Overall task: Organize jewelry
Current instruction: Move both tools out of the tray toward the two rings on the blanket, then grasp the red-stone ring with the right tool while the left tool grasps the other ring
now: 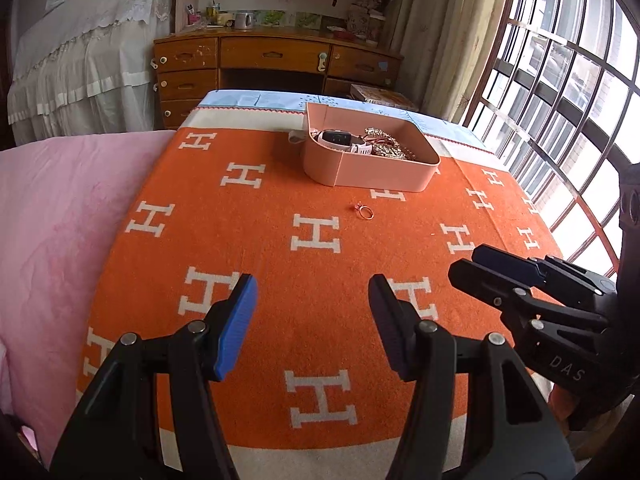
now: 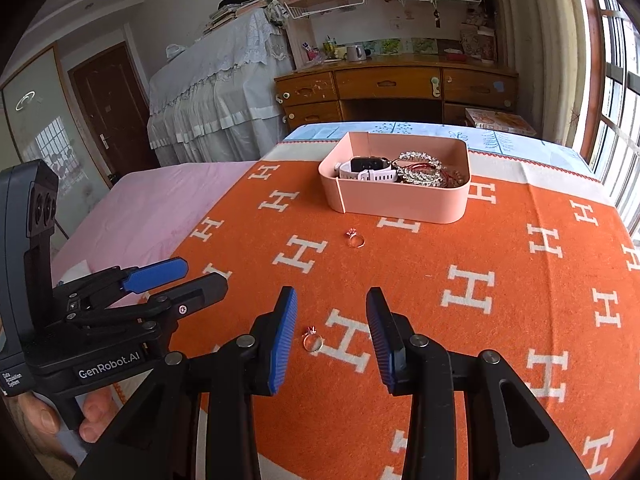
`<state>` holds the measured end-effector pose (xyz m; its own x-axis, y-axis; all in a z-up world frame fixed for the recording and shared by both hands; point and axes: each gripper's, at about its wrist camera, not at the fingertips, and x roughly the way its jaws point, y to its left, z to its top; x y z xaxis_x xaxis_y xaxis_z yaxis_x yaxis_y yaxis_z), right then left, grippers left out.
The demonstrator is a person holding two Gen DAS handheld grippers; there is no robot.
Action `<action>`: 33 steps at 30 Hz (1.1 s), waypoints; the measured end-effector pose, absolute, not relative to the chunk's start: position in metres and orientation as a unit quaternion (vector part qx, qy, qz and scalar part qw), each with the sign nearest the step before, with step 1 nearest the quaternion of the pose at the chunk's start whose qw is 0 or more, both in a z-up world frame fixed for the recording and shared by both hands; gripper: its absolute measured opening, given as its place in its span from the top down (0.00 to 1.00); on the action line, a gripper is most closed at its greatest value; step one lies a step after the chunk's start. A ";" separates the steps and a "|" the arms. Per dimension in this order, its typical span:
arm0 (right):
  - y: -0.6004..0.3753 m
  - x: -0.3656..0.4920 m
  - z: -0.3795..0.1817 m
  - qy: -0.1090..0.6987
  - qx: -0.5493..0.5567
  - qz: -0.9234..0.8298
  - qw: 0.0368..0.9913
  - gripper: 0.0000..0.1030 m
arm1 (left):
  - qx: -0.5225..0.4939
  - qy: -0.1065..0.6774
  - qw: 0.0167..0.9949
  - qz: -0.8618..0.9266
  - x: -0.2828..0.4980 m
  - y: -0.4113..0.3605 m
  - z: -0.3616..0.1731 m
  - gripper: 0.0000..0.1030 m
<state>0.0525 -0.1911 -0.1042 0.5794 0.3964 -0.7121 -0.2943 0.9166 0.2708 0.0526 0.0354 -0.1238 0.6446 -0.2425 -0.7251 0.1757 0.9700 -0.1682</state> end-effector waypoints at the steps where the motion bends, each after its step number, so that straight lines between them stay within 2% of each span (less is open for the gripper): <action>1: -0.189 0.053 -0.109 0.419 0.058 0.199 0.884 0.65 | -0.041 0.408 0.905 -0.114 0.052 0.036 -0.128 0.47; 8: -0.170 0.056 -0.146 0.456 0.020 0.215 0.863 0.65 | -0.048 0.432 0.893 -0.114 0.058 0.035 -0.153 0.47; 19: -0.134 0.064 -0.171 0.454 -0.068 0.239 0.856 0.66 | -0.064 0.441 0.888 -0.113 0.066 0.040 -0.165 0.47; 26: -0.125 0.074 -0.183 0.458 -0.089 0.236 0.852 0.76 | -0.084 0.452 0.881 -0.111 0.071 0.050 -0.172 0.47; 31: -0.123 0.072 -0.183 0.450 -0.106 0.235 0.855 0.79 | -0.093 0.459 0.876 -0.114 0.075 0.052 -0.177 0.47; 33: -0.124 0.073 -0.183 0.451 -0.104 0.234 0.855 0.85 | -0.093 0.459 0.876 -0.114 0.076 0.053 -0.178 0.47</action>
<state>0.0726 -0.1237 -0.1831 0.4840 0.3071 -0.8194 -0.4938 0.8689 0.0339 0.0761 0.0527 -0.1783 0.5522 -0.2848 -0.7836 0.1132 0.9568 -0.2680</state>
